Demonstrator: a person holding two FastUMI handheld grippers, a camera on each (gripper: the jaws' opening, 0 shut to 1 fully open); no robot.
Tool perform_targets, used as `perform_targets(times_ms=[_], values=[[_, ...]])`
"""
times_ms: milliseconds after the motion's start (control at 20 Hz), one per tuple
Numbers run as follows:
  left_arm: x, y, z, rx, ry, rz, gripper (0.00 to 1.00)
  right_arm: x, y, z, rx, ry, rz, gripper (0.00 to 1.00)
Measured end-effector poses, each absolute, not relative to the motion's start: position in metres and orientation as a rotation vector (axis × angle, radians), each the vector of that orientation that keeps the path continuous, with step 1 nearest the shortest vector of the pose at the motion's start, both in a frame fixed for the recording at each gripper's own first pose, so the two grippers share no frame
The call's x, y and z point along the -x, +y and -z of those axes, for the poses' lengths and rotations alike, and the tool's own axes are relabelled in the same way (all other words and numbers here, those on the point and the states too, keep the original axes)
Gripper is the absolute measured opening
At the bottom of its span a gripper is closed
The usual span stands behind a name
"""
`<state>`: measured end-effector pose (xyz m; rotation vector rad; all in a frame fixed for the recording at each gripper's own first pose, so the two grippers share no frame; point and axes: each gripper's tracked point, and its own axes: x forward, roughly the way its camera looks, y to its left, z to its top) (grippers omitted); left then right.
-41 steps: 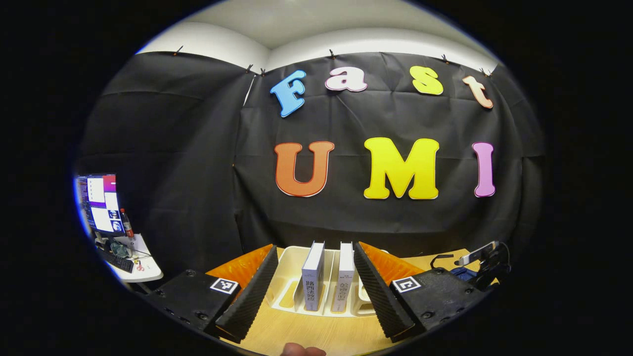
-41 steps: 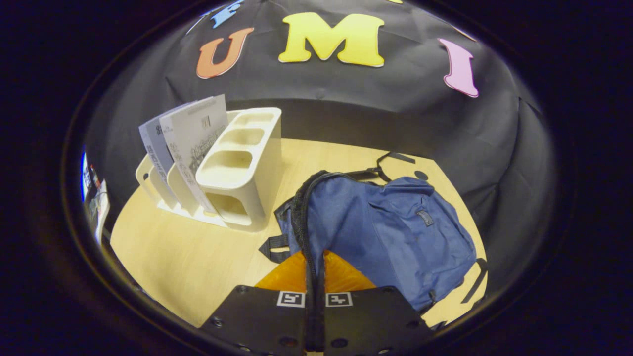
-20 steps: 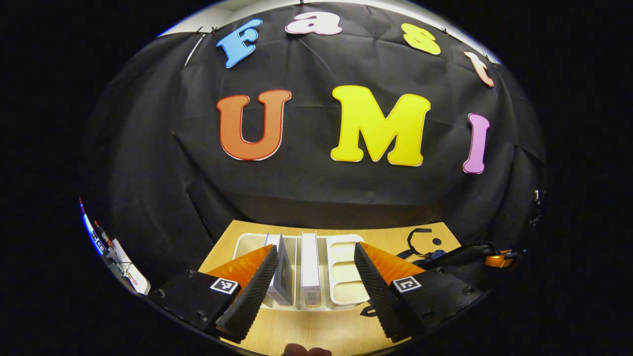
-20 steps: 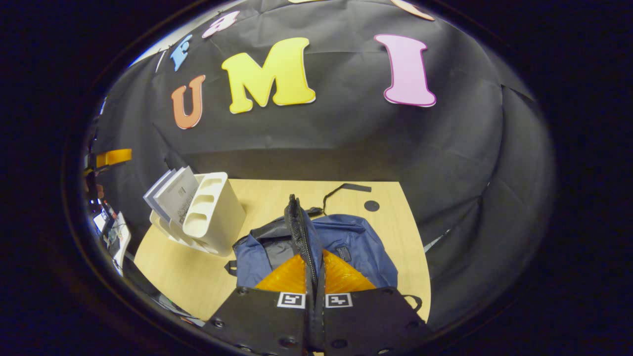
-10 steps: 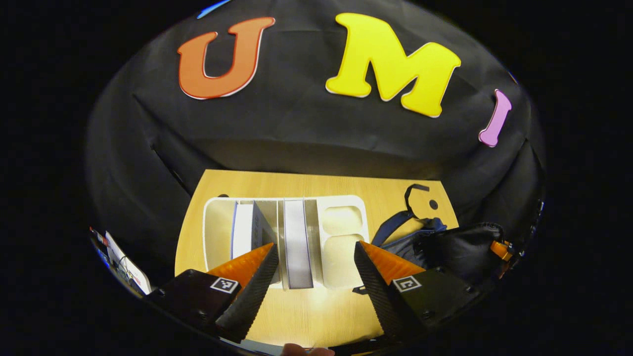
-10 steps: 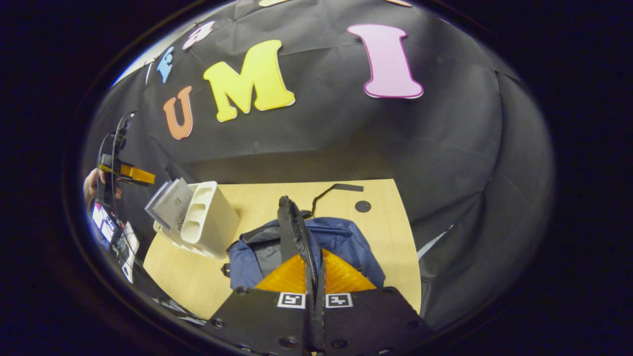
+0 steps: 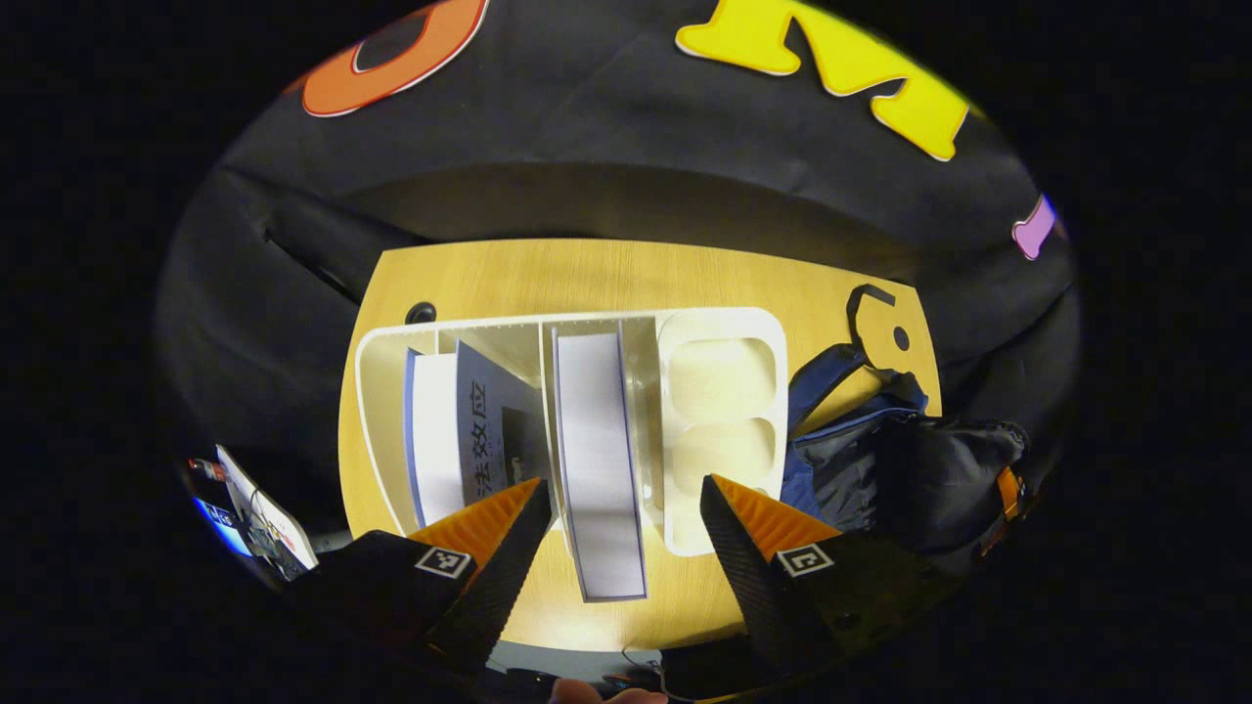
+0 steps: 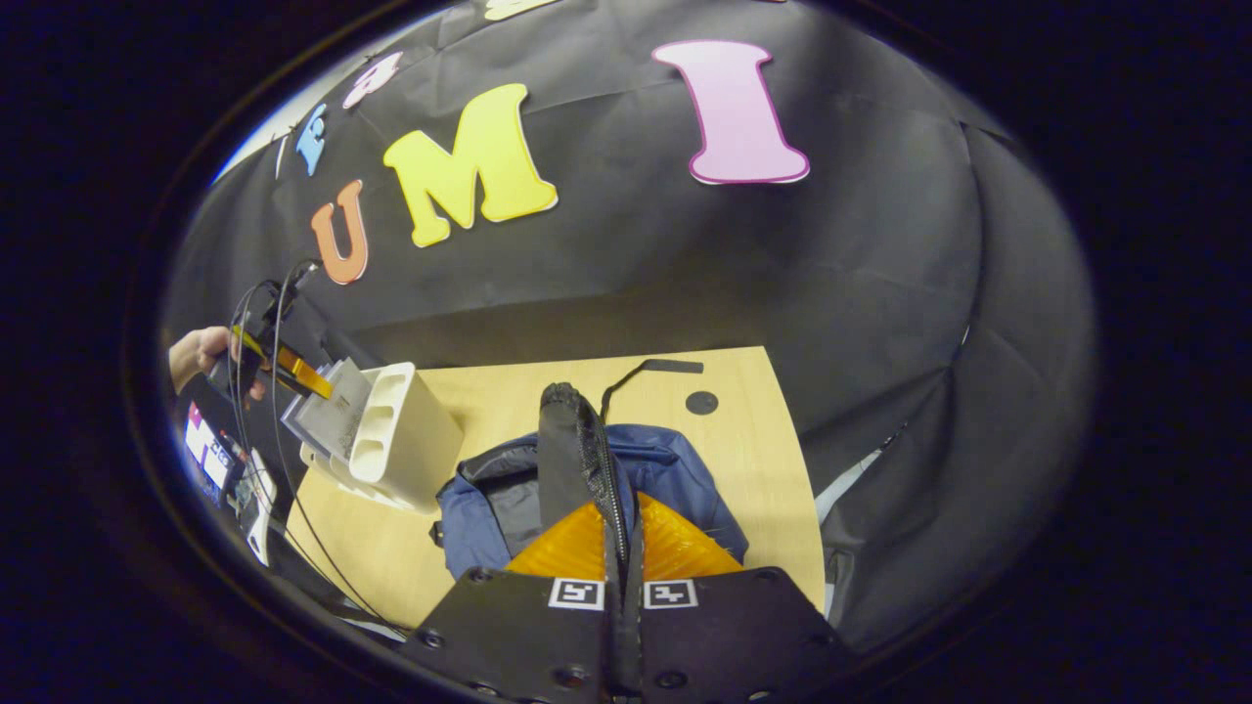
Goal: Open the schoolbag, grab two books from the bookshelf and put them into the schoolbag.
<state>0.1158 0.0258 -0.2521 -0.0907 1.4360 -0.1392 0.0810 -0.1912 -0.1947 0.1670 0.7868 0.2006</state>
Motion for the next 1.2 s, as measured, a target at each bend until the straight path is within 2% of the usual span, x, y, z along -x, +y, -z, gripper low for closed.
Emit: perform_targets(times_ms=[250, 500, 550, 600, 650, 850, 1050, 1200], values=[[-0.109, 0.024, 0.274, 0.123, 1.520, 0.104, 0.96, -0.083, -0.196, 0.201, -0.190, 0.798, -0.196, 0.00], [-0.108, 0.024, 0.287, 0.114, 1.561, 0.085, 0.79, -0.083, -0.195, 0.204, -0.193, 0.800, -0.199, 0.00], [-0.108, 0.024, 0.288, 0.113, 1.567, 0.078, 0.75, -0.082, -0.194, 0.204, -0.196, 0.801, -0.199, 0.02], [-0.109, 0.024, 0.288, 0.111, 1.572, 0.072, 0.69, -0.082, -0.194, 0.204, -0.198, 0.802, -0.197, 0.00], [-0.110, 0.024, 0.289, 0.109, 1.574, 0.067, 0.66, -0.081, -0.194, 0.204, -0.201, 0.803, -0.195, 0.02], [-0.108, 0.027, 0.293, 0.106, 1.585, 0.047, 0.49, -0.079, -0.195, 0.206, -0.209, 0.802, -0.189, 0.00], [-0.101, 0.028, 0.283, 0.132, 1.582, 0.028, 0.46, -0.079, -0.190, 0.208, -0.207, 0.802, -0.192, 0.00], [-0.091, 0.033, 0.247, 0.132, 1.524, 0.060, 0.43, -0.078, -0.188, 0.209, -0.199, 0.804, -0.195, 0.00]])
